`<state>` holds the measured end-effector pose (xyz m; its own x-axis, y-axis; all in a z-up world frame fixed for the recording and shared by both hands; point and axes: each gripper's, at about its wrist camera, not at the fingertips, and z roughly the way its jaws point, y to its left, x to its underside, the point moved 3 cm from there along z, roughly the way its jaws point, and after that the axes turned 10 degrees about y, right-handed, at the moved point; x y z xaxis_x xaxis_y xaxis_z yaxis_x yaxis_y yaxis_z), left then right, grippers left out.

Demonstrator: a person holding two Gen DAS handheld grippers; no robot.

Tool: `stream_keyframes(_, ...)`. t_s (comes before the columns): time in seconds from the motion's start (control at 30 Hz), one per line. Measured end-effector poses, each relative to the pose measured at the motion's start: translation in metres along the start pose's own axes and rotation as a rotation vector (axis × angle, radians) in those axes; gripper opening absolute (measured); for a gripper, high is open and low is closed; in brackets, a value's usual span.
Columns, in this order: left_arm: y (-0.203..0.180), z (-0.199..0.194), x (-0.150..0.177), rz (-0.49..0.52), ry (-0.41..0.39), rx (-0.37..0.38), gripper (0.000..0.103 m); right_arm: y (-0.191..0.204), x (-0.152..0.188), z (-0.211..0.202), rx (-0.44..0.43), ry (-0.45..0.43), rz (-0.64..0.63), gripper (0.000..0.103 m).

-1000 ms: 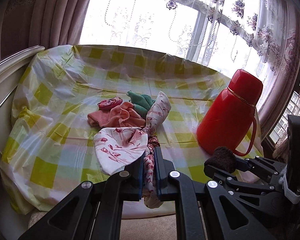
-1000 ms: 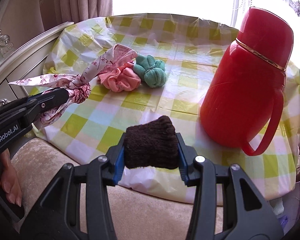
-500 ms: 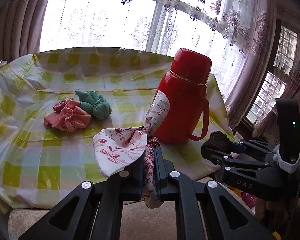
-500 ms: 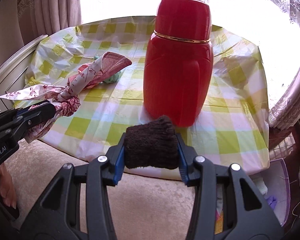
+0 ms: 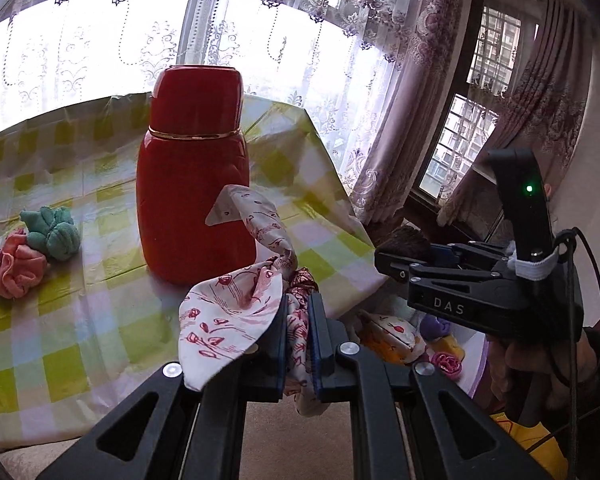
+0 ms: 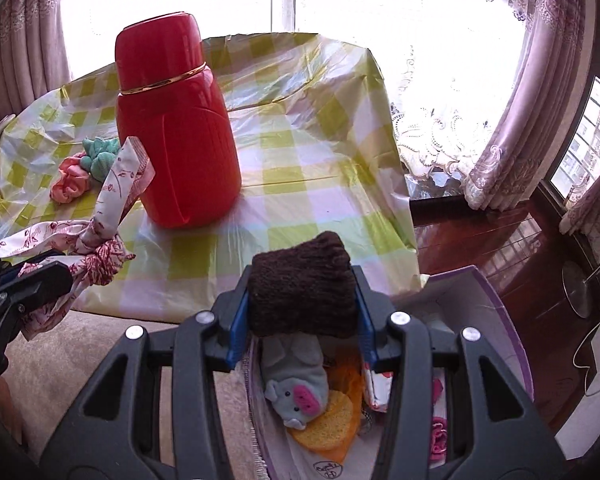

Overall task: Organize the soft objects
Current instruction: 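Carry both held items to the white box and open both tools to drop them, then move both open tools back over the remaining items on the seat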

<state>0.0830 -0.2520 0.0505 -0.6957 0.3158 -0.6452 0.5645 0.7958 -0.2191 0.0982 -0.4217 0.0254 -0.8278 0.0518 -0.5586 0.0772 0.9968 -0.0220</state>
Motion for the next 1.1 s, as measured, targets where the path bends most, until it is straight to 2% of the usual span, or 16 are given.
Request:
stream_keyframes(0.37,-0.075,0.037,-0.01,0.157,0.073,0.142,0.01,-0.083,0.009,-0.008,0.118,0.01,0.147,0.048)
stream_keyframes(0.47,-0.092,0.048,-0.01,0.18,0.12,0.191,0.017,-0.098,0.01,-0.01,0.145,0.007,0.178,0.051)
stream_keyframes(0.5,-0.096,0.053,-0.009,0.187,0.147,0.211,0.035,-0.102,0.011,-0.01,0.155,0.011,0.191,0.054)
stream_keyframes(0.53,-0.1,0.058,-0.007,0.19,0.171,0.219,0.064,-0.107,0.012,-0.009,0.16,0.015,0.206,0.065)
stream_keyframes(0.57,-0.1,0.061,-0.005,0.188,0.176,0.21,0.075,-0.111,0.013,-0.008,0.161,0.016,0.219,0.077)
stream_keyframes(0.6,-0.101,0.062,-0.005,0.185,0.171,0.198,0.082,-0.113,0.015,-0.008,0.163,0.017,0.228,0.081)
stream_keyframes(0.8,-0.089,0.061,-0.007,0.151,0.165,0.18,0.081,-0.111,0.018,-0.001,0.152,0.035,0.226,0.082)
stream_keyframes(1.1,-0.043,0.04,-0.008,0.043,0.115,0.12,0.081,-0.074,0.012,-0.001,0.08,0.028,0.154,0.082)
